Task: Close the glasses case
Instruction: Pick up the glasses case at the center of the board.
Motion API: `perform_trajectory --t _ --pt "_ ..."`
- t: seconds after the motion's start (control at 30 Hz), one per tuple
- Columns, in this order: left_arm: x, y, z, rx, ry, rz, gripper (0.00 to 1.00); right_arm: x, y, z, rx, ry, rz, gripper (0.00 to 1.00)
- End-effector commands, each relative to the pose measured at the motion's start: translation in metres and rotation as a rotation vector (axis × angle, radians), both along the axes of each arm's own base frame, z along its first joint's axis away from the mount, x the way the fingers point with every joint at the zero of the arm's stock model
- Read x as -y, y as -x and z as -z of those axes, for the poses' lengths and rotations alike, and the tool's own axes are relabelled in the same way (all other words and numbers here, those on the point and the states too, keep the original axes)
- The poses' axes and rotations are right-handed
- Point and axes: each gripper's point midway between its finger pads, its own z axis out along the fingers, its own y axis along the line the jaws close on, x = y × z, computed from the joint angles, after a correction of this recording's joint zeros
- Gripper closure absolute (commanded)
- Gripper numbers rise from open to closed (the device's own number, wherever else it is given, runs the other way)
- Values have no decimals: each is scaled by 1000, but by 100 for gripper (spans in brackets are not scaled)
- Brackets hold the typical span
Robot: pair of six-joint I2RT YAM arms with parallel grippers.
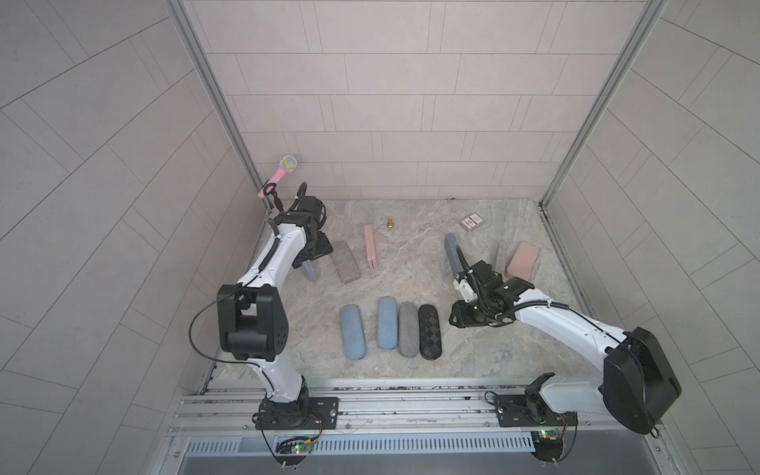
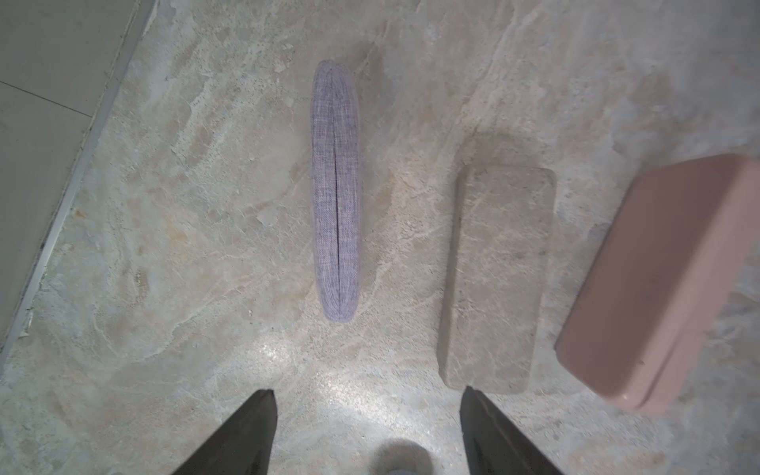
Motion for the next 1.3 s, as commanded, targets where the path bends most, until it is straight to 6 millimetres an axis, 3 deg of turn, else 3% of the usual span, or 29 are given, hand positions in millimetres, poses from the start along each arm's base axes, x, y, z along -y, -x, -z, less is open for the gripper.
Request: perform_trajectory --t 0.0,0.3,0.6,0.8,0.97,1.07,1.27 --pt "-20 1 6 -72 -61 -24 22 -2 -3 3 -18 5 -38 52" --pt "-50 -17 44 -131 -63 -95 24 -15 -16 17 -70 -2 -73 52" --pt "-52 -44 77 -162 -27 -86 32 -20 -26 21 -90 -1 -79 52" --pt "-52 -48 88 -181 -12 -81 50 -19 -28 22 -98 5 -73 52" --pt "-45 -42 84 -174 22 -73 67 -19 -29 19 -91 4 -72 52" --pt "-37 -30 73 -163 50 -58 70 -18 -28 14 -81 -1 -65 52" --pt "-8 26 46 -146 94 18 70 -15 -22 -1 -44 -24 -47 52"
